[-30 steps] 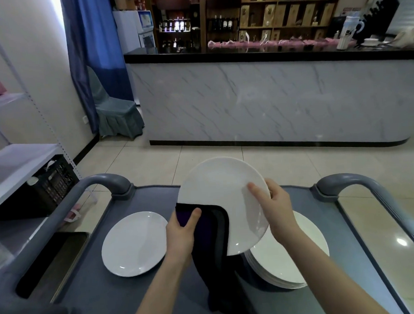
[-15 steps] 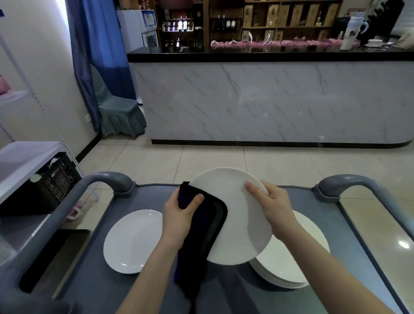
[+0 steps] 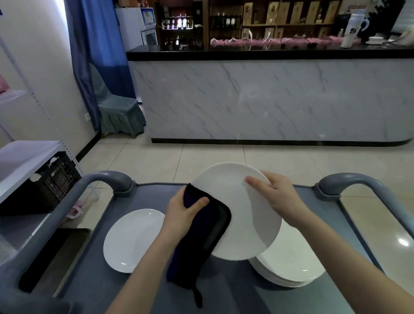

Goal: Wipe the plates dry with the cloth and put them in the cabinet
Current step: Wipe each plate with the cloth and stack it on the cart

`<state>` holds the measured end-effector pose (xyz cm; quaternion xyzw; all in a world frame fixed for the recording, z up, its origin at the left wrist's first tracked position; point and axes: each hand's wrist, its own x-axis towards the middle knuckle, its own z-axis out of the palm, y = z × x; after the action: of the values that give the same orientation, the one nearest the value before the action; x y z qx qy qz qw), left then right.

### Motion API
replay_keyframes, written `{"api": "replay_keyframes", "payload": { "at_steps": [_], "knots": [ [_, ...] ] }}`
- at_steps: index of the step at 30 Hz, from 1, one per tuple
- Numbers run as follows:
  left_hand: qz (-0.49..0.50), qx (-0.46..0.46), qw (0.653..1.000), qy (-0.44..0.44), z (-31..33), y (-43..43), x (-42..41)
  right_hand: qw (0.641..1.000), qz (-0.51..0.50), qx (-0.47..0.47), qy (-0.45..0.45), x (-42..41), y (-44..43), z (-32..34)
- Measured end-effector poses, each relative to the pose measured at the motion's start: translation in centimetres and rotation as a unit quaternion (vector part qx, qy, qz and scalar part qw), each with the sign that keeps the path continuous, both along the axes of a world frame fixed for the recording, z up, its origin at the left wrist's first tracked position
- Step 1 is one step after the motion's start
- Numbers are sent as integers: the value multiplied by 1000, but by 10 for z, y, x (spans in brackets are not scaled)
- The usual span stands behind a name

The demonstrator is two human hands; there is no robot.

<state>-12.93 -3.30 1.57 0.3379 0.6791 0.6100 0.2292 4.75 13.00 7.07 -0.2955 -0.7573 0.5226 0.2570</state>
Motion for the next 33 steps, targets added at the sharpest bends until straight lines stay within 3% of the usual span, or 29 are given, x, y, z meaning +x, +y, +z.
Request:
{"api": "replay_keyframes", "payload": {
  "at_steps": [3,8,12,14,17,21,24,27,30,33],
  "knots": [
    [-21,-15,999,26,2,-1,0,1000,16,-3,-8,-2,0,5],
    [107,23,994,3,-2,-2,9,989,-97,-80,82,-8,-20,-15],
    [127,30,989,-65,-20,-5,25,933,-232,-213,172,-18,-44,-29],
    [130,31,987,-95,-28,-3,31,916,-266,-234,190,-23,-53,-31],
    [144,32,982,-121,-29,-2,27,937,-220,-209,173,-19,-55,-36],
    [144,39,981,-127,-23,-5,13,985,-139,-67,81,1,-39,-40],
    [135,32,984,-109,-18,-8,6,980,-70,181,32,17,-29,-34],
    [122,17,987,-105,-14,-10,3,900,101,421,-49,24,-27,-33],
    [112,7,988,-109,-11,-8,3,825,209,508,-130,26,-27,-36],
    [111,10,985,-130,-9,-7,3,767,210,587,-152,25,-27,-37]
  ]
}}
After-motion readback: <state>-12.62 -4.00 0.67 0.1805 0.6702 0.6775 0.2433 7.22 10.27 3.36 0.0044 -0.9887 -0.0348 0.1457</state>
